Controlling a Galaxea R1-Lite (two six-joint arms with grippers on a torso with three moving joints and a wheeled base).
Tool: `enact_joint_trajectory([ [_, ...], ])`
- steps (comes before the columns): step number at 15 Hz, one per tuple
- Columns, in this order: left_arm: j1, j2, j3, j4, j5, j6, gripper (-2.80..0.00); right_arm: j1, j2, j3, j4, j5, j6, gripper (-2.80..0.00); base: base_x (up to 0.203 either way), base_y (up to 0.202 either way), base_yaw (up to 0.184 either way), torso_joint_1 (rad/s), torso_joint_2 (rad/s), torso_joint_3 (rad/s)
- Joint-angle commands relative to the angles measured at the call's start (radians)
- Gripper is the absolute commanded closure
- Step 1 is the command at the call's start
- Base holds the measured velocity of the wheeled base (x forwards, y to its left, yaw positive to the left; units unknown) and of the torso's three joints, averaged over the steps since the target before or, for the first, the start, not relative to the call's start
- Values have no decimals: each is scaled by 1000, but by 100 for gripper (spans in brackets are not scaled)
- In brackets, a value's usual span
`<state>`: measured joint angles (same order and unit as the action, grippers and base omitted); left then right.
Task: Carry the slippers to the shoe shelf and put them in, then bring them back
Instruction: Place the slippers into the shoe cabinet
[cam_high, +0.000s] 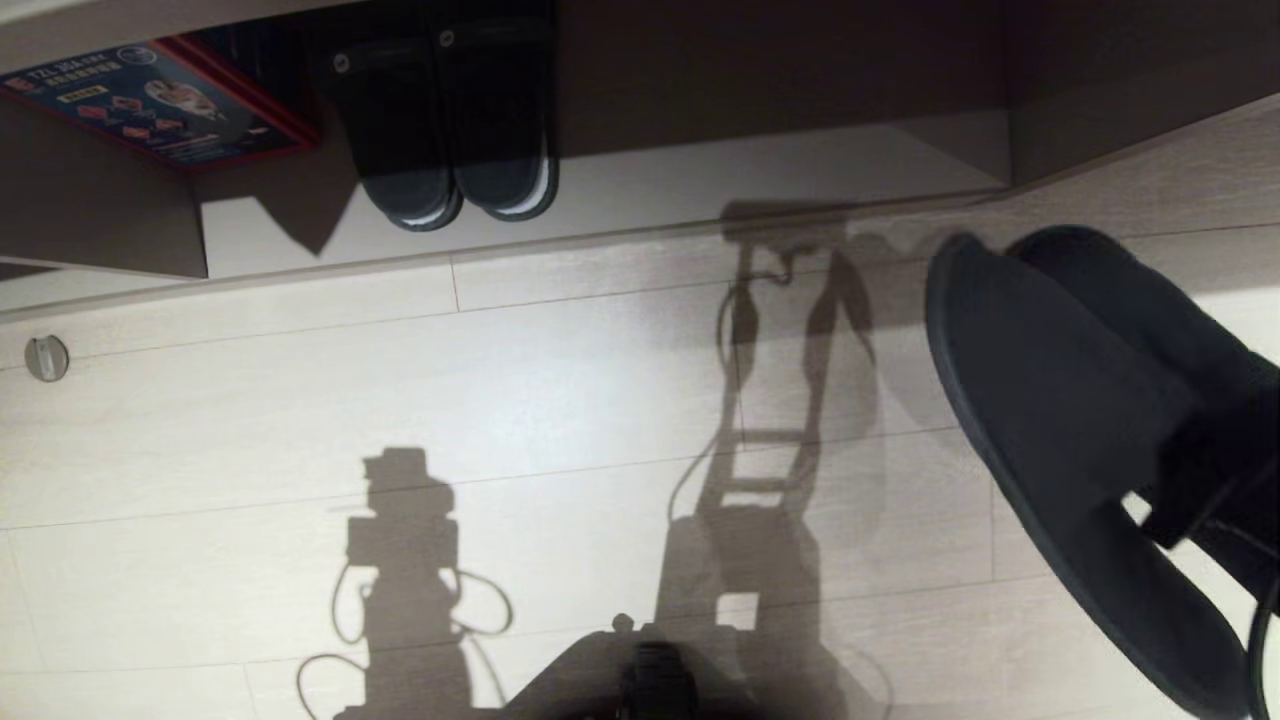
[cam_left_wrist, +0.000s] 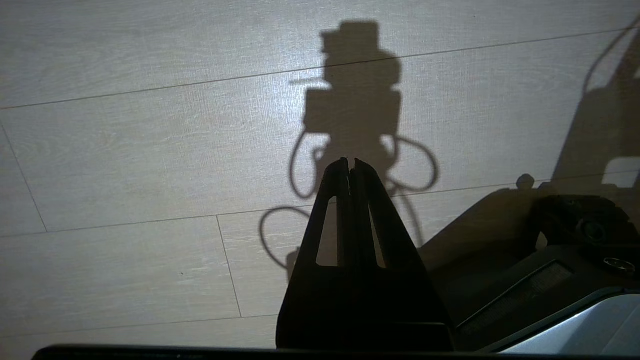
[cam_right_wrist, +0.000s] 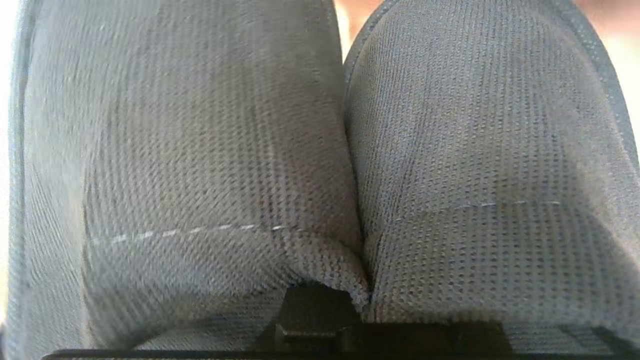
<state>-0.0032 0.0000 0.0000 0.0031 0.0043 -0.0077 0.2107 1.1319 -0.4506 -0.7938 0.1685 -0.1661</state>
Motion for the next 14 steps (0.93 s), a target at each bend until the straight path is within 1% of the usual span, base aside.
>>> enact_joint_trajectory([
  [1, 0, -2, 2, 0, 0, 0, 0, 29, 157, -102, -52, -3, -8, 0, 0, 0, 0, 0, 0, 0],
  [4, 0, -2, 2, 0, 0, 2, 0, 37, 248, -231, -179, -68, -12, 0, 0, 0, 0, 0, 0, 0],
  [7, 0, -2, 2, 0, 0, 2, 0, 39, 381, -296, -333, -114, 16, 0, 0, 0, 0, 0, 0, 0],
  [9, 0, -2, 2, 0, 0, 2, 0, 38, 467, -349, -432, -128, 38, 0, 0, 0, 0, 0, 0, 0],
  [10, 0, -2, 2, 0, 0, 2, 0, 37, 506, -400, -473, -131, 51, 0, 0, 0, 0, 0, 0, 0],
  [11, 0, -2, 2, 0, 0, 2, 0, 36, 522, -419, -501, -133, 63, 0, 0, 0, 0, 0, 0, 0],
  [13, 0, -2, 2, 0, 0, 2, 0, 35, 530, -429, -501, -133, 66, 0, 0, 0, 0, 0, 0, 0],
  [14, 0, -2, 2, 0, 0, 2, 0, 33, 558, -474, -502, -132, 70, 0, 0, 0, 0, 0, 0, 0],
])
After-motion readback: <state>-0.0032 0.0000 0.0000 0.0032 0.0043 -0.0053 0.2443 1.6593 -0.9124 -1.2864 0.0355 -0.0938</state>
